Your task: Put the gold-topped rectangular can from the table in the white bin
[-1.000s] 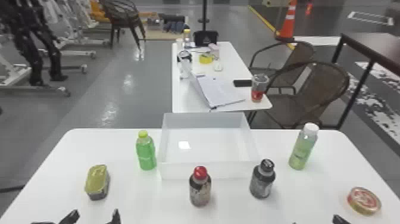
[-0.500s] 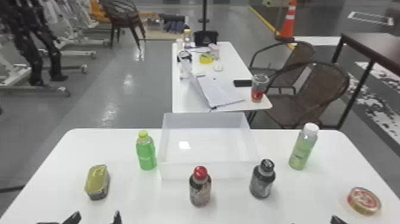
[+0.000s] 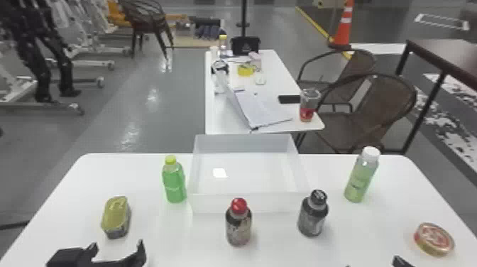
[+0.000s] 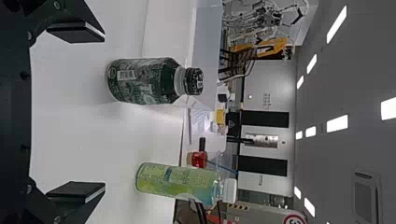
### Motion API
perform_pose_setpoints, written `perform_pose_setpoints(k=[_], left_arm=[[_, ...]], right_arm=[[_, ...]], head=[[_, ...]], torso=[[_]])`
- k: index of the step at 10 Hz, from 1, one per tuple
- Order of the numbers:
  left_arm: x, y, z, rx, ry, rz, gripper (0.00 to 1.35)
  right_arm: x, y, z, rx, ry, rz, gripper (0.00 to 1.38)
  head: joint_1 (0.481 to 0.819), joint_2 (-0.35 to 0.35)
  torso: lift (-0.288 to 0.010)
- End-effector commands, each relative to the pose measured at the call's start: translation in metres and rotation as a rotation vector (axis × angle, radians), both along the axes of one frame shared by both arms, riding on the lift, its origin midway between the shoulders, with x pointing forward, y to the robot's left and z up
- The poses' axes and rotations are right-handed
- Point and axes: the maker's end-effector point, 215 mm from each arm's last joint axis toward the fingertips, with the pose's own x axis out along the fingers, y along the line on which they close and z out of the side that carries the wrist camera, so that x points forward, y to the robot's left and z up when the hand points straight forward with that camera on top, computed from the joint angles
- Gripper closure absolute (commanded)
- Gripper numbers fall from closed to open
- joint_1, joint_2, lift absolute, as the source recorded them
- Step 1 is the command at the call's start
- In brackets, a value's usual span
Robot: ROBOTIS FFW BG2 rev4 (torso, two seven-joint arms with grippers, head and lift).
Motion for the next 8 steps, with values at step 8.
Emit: perform_pose_setpoints(k=[8], left_arm=[[0.052,0.049,-0.015,0.037,0.032,0.136,0.14]], right_arm=[[0.003,0.007,-0.003,0.013,0.005,0.019,0.17]], head=[[0.549,0.0]], torso=[[-0.1]])
